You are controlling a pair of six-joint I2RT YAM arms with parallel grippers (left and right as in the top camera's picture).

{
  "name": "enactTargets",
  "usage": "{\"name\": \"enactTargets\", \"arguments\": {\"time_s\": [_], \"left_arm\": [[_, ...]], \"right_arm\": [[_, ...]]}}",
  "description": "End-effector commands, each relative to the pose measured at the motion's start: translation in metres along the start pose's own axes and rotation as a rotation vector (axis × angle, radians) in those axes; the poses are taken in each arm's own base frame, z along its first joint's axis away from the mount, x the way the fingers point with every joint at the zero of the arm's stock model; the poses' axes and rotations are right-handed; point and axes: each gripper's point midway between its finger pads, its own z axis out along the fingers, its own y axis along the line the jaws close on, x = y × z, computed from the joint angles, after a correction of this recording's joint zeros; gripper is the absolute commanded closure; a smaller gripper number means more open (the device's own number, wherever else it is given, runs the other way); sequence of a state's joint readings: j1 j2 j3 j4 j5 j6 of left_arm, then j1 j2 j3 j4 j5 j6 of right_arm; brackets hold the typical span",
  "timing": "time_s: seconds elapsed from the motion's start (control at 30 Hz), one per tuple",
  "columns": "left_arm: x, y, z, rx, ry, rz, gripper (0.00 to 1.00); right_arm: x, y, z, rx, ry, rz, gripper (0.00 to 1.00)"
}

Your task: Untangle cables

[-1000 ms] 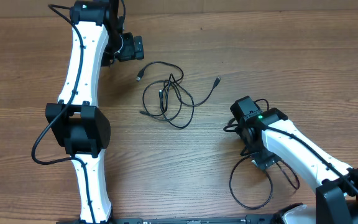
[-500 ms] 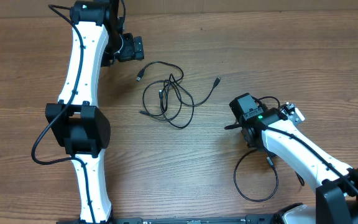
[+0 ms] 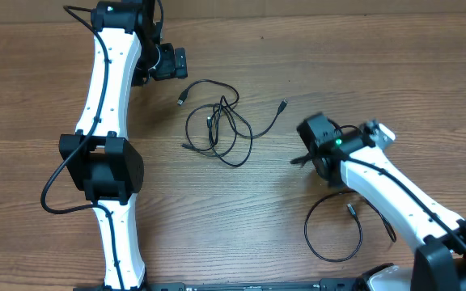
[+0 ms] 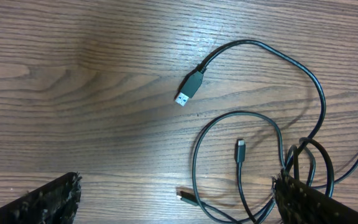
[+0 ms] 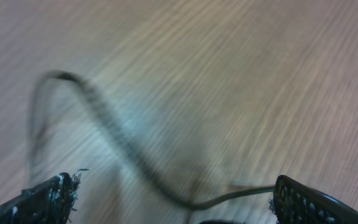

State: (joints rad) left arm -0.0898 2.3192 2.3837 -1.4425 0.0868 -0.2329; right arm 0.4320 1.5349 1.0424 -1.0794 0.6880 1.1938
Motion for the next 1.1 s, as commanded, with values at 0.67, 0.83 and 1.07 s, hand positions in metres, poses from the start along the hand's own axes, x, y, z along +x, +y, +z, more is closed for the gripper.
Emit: {"name": "enactTargets", "arguments": {"time_s": [0.67, 0.83, 1.07], "left_arm": [[-0.005, -0.005, -0.005, 0.015, -0.022, 0.058, 0.0], [-0.005, -0.004, -0.005, 0.015, -0.022, 0.058, 0.0], [-0.006, -0.004, -0.005, 0.014, -0.027, 0.058, 0.0]], "right_arm": [[0.059, -0.034, 0.042, -0.005, -0.152, 0.056, 0.0], [0.05, -0.045, 0.061, 0.01, -0.209, 0.124, 0.0], [0.025, -0.005, 0.075, -0.141, -0.266, -0.014, 0.08]]}}
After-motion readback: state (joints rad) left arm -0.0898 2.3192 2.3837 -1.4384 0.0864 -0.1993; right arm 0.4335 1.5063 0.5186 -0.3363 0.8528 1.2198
